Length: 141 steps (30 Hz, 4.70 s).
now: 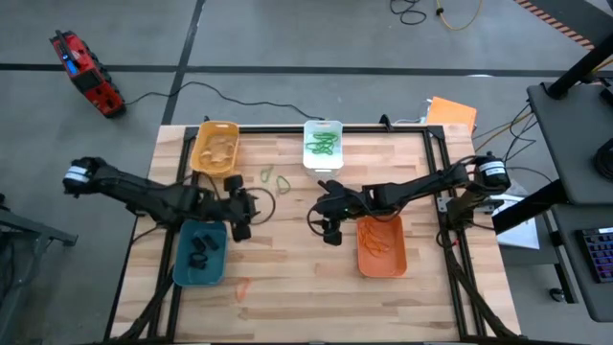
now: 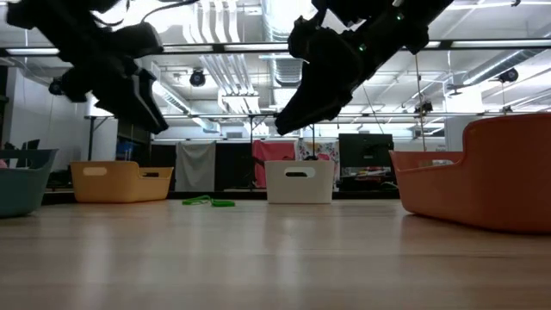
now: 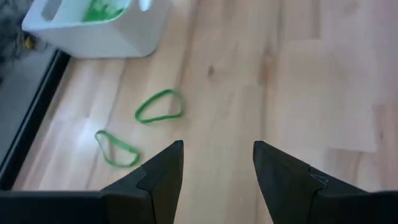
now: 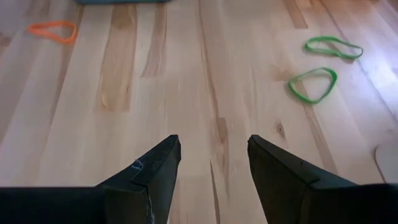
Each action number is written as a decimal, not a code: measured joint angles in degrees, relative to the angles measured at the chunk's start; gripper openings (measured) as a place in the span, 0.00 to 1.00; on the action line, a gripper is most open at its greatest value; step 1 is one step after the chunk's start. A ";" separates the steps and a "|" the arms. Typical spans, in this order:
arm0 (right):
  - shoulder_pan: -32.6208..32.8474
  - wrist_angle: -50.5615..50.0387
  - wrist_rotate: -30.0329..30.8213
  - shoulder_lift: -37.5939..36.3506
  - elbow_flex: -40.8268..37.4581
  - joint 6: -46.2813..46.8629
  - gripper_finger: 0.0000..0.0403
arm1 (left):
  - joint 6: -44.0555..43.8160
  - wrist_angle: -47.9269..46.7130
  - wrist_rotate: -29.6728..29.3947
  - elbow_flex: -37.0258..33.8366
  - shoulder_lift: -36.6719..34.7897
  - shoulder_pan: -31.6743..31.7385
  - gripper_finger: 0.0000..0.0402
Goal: Sort rubber bands into baskets
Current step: Put the green rubber band into the white bin
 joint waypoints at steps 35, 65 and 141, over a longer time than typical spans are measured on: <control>-0.04 19.06 -2.97 -20.54 -22.49 -0.90 0.45 | 28.61 11.96 17.75 5.12 27.27 31.44 0.44; 0.04 20.23 -3.10 -19.98 -22.48 0.02 0.45 | 36.56 3.67 23.48 9.51 31.60 38.42 0.37; 0.42 27.41 -3.28 -11.37 -19.51 -1.37 0.45 | 19.58 26.54 21.06 2.06 33.97 21.40 0.32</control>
